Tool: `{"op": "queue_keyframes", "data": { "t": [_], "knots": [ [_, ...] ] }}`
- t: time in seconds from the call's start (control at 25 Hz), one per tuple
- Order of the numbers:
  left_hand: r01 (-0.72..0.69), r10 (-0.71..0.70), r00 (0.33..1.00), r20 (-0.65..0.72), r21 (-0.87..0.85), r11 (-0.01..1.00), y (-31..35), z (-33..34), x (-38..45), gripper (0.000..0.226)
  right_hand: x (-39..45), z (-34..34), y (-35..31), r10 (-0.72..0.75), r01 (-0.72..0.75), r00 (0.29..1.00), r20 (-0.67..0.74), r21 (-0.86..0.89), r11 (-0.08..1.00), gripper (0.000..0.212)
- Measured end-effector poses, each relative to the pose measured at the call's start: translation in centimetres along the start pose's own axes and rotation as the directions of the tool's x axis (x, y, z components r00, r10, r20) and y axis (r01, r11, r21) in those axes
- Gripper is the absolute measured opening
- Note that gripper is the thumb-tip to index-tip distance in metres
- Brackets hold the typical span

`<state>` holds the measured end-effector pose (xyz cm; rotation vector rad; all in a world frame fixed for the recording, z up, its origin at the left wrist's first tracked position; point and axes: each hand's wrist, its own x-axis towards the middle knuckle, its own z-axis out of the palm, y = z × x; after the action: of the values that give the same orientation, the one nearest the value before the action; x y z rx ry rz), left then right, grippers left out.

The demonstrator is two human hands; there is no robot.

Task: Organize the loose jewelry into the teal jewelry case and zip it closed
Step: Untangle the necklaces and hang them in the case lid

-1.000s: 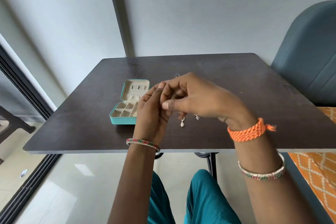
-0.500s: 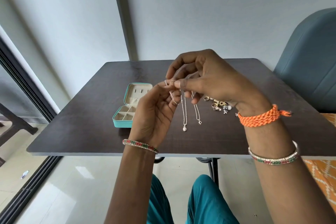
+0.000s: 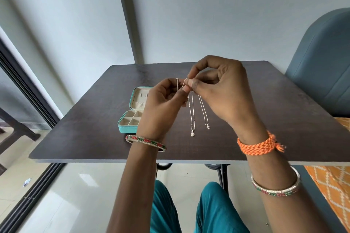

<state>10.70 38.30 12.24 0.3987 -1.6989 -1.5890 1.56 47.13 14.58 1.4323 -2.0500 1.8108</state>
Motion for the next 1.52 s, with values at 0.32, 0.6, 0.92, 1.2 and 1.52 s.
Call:
{"op": "queue_keyframes", "data": {
  "t": [0.32,0.6,0.92,1.2,1.52],
  "knots": [
    [0.249,-0.224,0.968,0.113,-0.329,0.911,0.3,-0.2,0.5,0.014,-0.3,1.0,0.8,0.079,-0.079,0.997,-0.009,-0.054,0.995,0.015],
    [0.292,-0.225,0.955,0.194,-0.462,0.838,-0.1,-0.8,-0.4,0.014,-0.1,0.1,1.4,0.339,-0.41,0.896,0.286,0.244,0.879,0.005],
    [0.291,-0.244,0.952,0.185,-0.298,0.909,0.1,-0.2,-0.9,0.055,-1.1,0.5,2.0,0.312,-0.423,0.881,0.357,0.296,0.856,0.01],
    [0.247,-0.203,0.965,0.164,-0.329,0.911,-0.1,-0.4,-0.8,0.035,-0.7,-0.3,2.2,0.345,-0.497,0.834,0.43,0.314,0.809,0.017],
    [0.289,-0.264,0.956,0.128,-0.249,0.924,-0.7,-0.4,-0.6,0.036,-0.3,-0.2,2.7,0.29,-0.392,0.86,0.419,0.18,0.902,0.005]
  ]
}}
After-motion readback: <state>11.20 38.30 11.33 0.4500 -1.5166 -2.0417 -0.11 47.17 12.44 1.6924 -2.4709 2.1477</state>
